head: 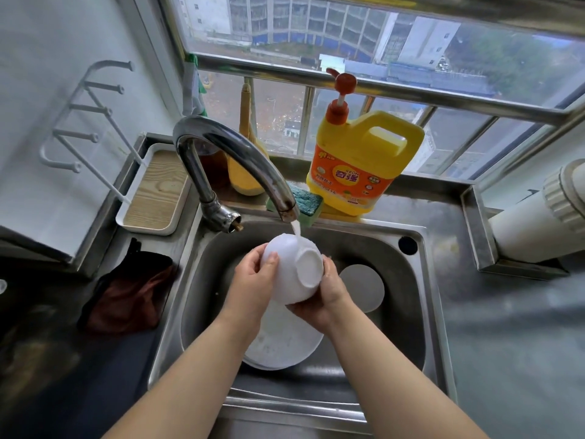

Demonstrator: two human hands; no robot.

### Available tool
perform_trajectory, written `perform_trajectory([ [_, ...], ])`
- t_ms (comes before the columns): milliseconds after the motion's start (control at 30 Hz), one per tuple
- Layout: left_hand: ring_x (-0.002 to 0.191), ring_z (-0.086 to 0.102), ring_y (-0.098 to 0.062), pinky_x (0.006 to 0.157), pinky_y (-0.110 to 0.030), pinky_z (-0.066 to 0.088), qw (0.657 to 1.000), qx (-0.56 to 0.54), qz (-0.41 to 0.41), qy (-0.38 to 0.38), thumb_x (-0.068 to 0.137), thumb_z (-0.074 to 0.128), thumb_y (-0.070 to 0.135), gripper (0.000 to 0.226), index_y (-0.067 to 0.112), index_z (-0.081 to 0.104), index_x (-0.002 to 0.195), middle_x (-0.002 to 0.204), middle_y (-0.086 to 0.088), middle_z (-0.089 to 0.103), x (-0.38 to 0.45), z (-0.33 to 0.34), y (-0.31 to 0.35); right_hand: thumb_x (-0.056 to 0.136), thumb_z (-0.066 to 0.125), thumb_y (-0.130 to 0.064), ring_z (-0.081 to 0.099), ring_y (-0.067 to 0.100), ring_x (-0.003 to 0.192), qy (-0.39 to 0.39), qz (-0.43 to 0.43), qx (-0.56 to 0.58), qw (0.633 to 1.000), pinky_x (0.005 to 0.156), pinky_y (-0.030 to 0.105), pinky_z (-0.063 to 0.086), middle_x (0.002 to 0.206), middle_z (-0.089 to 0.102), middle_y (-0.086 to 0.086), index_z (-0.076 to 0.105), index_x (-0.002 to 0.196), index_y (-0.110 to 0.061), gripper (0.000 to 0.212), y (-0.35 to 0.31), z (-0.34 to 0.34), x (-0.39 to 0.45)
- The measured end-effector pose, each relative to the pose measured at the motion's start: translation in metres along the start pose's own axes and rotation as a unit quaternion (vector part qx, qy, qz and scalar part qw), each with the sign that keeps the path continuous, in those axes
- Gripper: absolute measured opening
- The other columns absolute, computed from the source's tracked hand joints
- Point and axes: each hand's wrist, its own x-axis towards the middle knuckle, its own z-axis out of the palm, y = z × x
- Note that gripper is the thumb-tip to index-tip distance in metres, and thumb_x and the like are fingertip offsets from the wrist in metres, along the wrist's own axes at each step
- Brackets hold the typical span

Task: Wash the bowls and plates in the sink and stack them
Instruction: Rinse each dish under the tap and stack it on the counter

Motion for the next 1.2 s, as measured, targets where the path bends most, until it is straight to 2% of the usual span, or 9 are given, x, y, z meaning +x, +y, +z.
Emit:
perform_trajectory([
  [167,0.089,0.064,-0.021,0.076,-0.036,0.05,0.992,-0.058,-0.108,0.022,0.102,0.042,0.029,0.032,0.01,0.066,0.111,0.099,-0.009,0.07,0.021,0.002,0.004,0.095,0.04,-0.055,0.065,0.029,0.091,0.013,-0.047,-0.025,0.998,0.065,0.038,0.053,0.105,0.067,0.016,0.059,0.109,-0.013,0.048,-0.013,-0.001,-0.008],
  [267,0.089,0.063,-0.021,0.072,-0.034,0.051,0.982,-0.105,-0.15,0.05,0.103,0.038,0.03,0.036,0.006,0.061,0.116,0.102,-0.009,0.067,0.032,0.0,0.008,0.099,0.038,-0.047,0.064,0.027,0.096,0.007,-0.067,-0.037,0.997,0.073,0.04,0.055,0.11,0.067,0.013,0.059,0.118,-0.011,0.046,-0.018,0.009,-0.007],
  [433,0.102,0.064,-0.03,0.089,-0.046,0.052,0.982,-0.141,-0.103,0.074,0.103,0.039,0.027,0.034,0.007,0.064,0.112,0.11,-0.017,0.067,0.028,-0.011,0.013,0.1,0.037,-0.046,0.063,0.027,0.099,-0.004,-0.059,-0.052,0.997,0.087,0.045,0.052,0.11,0.066,0.012,0.059,0.111,-0.014,0.041,-0.02,0.032,-0.005],
  [533,0.091,0.066,-0.022,0.074,-0.036,0.055,0.983,-0.152,-0.064,0.079,0.103,0.039,0.024,0.029,0.012,0.065,0.103,0.103,-0.013,0.069,0.023,-0.018,0.012,0.099,0.039,-0.048,0.063,0.027,0.095,0.0,-0.054,-0.058,0.997,0.083,0.044,0.053,0.104,0.067,0.011,0.06,0.103,-0.016,0.039,-0.018,0.043,-0.002],
  [667,0.085,0.066,-0.017,0.056,-0.025,0.054,0.979,-0.178,-0.061,0.079,0.103,0.04,0.023,0.028,0.011,0.059,0.119,0.105,-0.01,0.068,0.018,-0.026,0.012,0.093,0.047,-0.055,0.063,0.031,0.101,0.005,-0.066,-0.083,0.994,0.087,0.046,0.053,0.111,0.068,0.014,0.063,0.112,-0.014,0.048,-0.014,0.055,0.006],
  [867,0.099,0.062,-0.022,0.082,-0.041,0.052,0.987,-0.126,-0.097,0.016,0.102,0.04,0.027,0.031,0.027,0.054,0.13,0.115,-0.007,0.065,0.013,-0.027,0.009,0.089,0.054,-0.053,0.065,0.026,0.088,0.084,-0.159,-0.146,0.973,0.077,0.036,0.053,0.099,0.07,0.009,0.065,0.106,-0.017,0.041,-0.026,0.042,0.01],
  [1033,0.105,0.064,-0.025,0.082,-0.039,0.054,0.987,-0.105,-0.102,-0.061,0.101,0.043,0.023,0.026,0.037,0.058,0.118,0.115,-0.004,0.067,0.005,-0.005,0.009,0.083,0.06,-0.05,0.065,0.034,0.097,0.041,-0.208,-0.06,0.975,0.092,0.055,0.049,0.107,0.069,0.015,0.065,0.108,-0.018,0.041,-0.037,0.008,-0.004],
  [1133,0.1,0.066,-0.023,0.08,-0.038,0.056,0.983,-0.122,-0.118,-0.073,0.101,0.045,0.017,0.024,0.031,0.061,0.112,0.109,-0.005,0.069,0.001,0.01,0.006,0.086,0.059,-0.044,0.063,0.033,0.091,-0.034,-0.236,-0.021,0.971,0.085,0.049,0.052,0.109,0.064,0.022,0.062,0.111,-0.009,0.043,-0.04,-0.017,-0.02],
  [1200,0.092,0.066,-0.026,0.077,-0.037,0.056,0.979,-0.125,-0.147,-0.068,0.101,0.044,0.016,0.021,0.021,0.06,0.114,0.106,-0.011,0.068,0.0,0.016,0.001,0.077,0.068,-0.052,0.062,0.036,0.089,-0.064,-0.287,-0.084,0.952,0.083,0.054,0.051,0.105,0.062,0.026,0.06,0.107,0.002,0.063,-0.036,-0.032,-0.028],
])
